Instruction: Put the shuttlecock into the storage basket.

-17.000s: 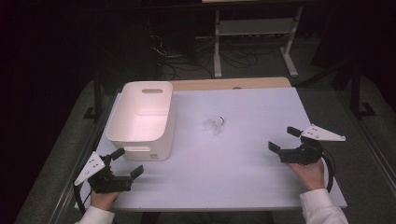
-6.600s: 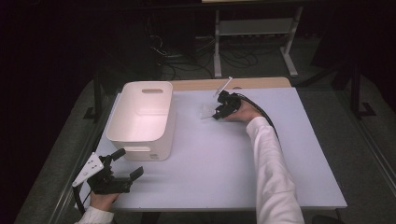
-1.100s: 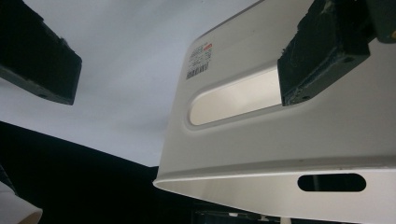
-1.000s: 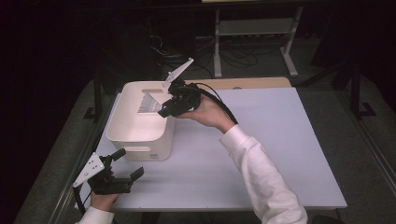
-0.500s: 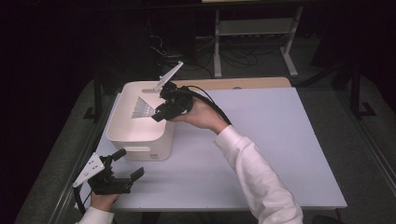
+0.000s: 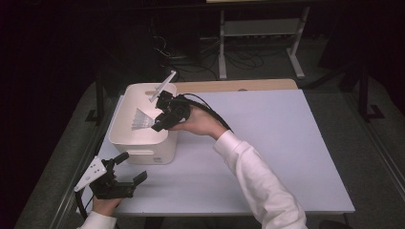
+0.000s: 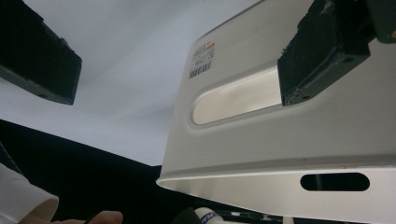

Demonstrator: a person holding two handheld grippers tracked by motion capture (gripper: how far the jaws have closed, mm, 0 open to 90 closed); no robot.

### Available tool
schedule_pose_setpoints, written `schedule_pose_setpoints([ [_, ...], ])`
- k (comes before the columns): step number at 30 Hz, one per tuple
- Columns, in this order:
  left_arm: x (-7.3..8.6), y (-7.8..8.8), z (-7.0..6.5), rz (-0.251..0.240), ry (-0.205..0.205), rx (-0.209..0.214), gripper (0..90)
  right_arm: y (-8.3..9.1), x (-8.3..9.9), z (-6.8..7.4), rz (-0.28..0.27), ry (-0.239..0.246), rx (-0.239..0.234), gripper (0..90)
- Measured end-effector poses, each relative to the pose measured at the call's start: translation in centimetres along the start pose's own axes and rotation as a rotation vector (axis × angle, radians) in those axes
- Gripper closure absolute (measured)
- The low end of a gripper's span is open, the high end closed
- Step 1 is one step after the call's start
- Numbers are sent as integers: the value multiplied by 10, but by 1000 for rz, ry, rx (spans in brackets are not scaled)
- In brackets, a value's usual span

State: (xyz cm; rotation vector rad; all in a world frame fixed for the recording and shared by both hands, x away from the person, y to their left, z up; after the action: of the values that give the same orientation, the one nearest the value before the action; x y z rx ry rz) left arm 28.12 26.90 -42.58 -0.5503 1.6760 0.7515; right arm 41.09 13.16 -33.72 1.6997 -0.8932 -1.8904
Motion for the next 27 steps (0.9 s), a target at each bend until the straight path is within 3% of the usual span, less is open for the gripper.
schedule_pose_setpoints([
  [8,0,0,0,-4,-1,3,0,-10,0,3,13,2,-34,629],
  [13,-1,0,0,-2,-4,4,0,-15,2,-1,26,-23,-46,616],
  [16,-1,1,-1,0,-1,5,0,-19,4,-3,47,-52,-69,474],
  [27,0,0,-2,2,-2,9,0,-8,4,-8,13,-90,-68,193],
])
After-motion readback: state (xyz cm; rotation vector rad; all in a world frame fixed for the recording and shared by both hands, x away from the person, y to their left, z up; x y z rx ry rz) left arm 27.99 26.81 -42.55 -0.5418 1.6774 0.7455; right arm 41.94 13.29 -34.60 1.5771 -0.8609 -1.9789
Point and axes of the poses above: each handheld gripper's, and its own axes: y roughly backward along the jaws, x roughly out of its underside, z roughly to its left, the point moved 7 cm from there along -y, roughly forward along the jaws, and after that the axes turned 1 degree about y, right-handed, at the moved point
